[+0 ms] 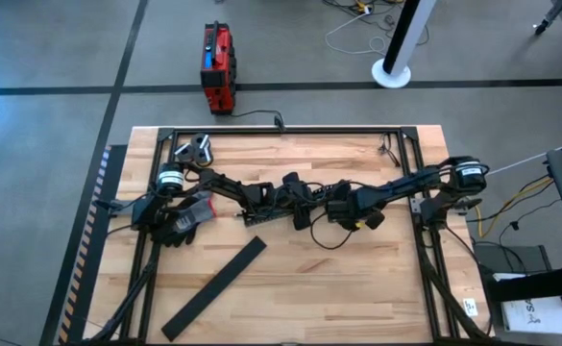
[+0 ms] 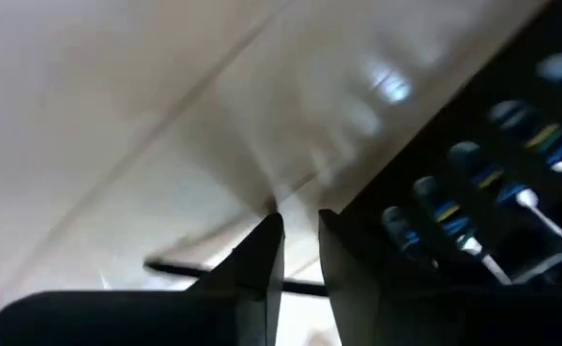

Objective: Ziptie cables
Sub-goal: Put the ziptied cable wires into the black cable duct

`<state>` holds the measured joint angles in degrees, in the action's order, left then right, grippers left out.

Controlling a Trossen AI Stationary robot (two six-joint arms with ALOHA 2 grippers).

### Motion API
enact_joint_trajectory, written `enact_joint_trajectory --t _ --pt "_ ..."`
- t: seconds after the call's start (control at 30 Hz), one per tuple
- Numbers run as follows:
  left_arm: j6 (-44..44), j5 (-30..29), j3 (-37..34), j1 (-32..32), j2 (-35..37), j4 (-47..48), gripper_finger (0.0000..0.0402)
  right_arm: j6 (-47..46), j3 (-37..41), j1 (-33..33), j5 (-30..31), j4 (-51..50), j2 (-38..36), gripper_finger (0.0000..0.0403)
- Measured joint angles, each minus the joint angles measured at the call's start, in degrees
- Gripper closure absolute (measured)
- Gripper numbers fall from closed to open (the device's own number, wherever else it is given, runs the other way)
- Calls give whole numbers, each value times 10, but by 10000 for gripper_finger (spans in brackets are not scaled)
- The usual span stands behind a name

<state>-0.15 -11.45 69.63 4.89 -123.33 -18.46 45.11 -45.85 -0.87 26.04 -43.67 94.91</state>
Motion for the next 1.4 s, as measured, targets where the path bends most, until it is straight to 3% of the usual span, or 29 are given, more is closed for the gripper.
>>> enact_joint_trajectory --t 0.13,0.3,0.5,0.67,0.83,1.07,1.23,1.4 --pt "1 1 0 0 0 0 178 -59 -17 -5 -31 2 -17 360" --pt "0 1 0 0 0 0 169 -179 -39 -14 -74 -67 -73 375" --pt "-2 1 0 0 0 1 172 -569 -6 -8 -87 -98 -188 396" --pt "-3 1 0 -1 0 1 178 -728 60 2 -96 -69 -275 385" --pt "-3 0 0 -1 0 -2 169 -771 147 24 -126 73 -326 333" --pt "0 1 0 -1 -1 -10 175 -761 214 76 -125 175 -316 278" --pt "3 1 0 -1 -1 -11 177 -718 215 105 -124 189 -307 288" --pt "1 1 0 -1 -1 -11 169 -681 216 121 -136 193 -288 344"
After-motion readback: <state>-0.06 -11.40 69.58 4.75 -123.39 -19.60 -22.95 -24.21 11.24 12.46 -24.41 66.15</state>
